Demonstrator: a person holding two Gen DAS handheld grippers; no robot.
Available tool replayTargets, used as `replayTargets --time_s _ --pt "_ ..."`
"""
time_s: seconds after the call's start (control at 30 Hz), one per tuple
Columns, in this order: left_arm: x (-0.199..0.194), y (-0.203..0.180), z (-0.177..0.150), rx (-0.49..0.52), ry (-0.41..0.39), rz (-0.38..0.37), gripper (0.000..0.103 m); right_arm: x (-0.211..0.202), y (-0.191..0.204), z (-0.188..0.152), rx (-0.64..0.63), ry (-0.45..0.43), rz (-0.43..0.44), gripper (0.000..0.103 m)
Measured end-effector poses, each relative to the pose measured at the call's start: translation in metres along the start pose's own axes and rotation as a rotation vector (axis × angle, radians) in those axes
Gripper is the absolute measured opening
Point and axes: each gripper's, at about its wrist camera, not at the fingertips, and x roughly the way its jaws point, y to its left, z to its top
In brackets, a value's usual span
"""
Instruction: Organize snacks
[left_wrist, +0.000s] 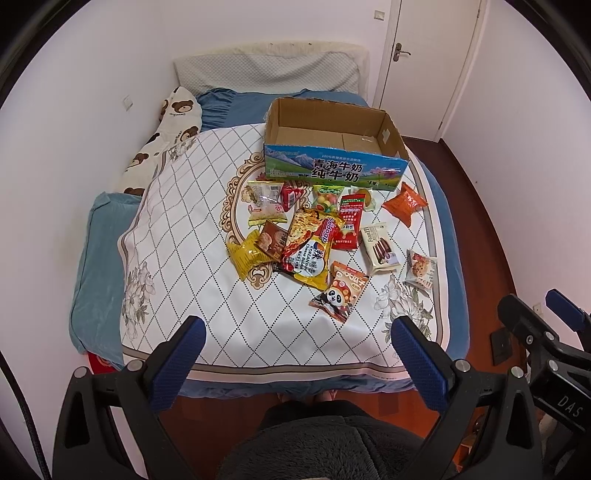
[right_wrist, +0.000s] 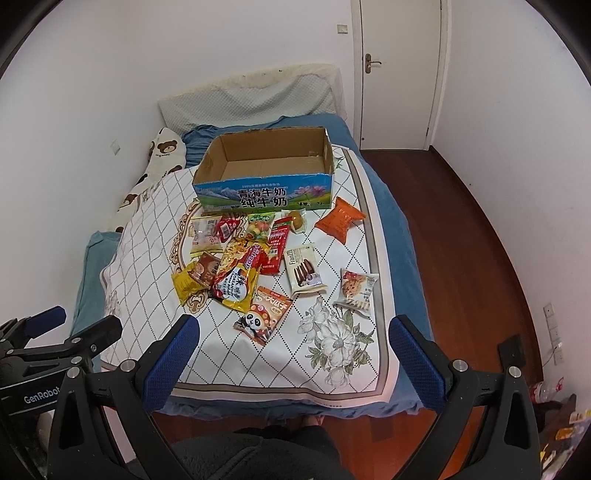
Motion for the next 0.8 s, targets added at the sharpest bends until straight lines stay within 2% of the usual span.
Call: replayTargets --time_s 0.8 --pt "-0.0043 0.0003 -0.0014 -0.003 -0.005 -0.002 0.103 -0.0062 -0.0046 -0.0026 0.011 -0.005 0.007 0.103"
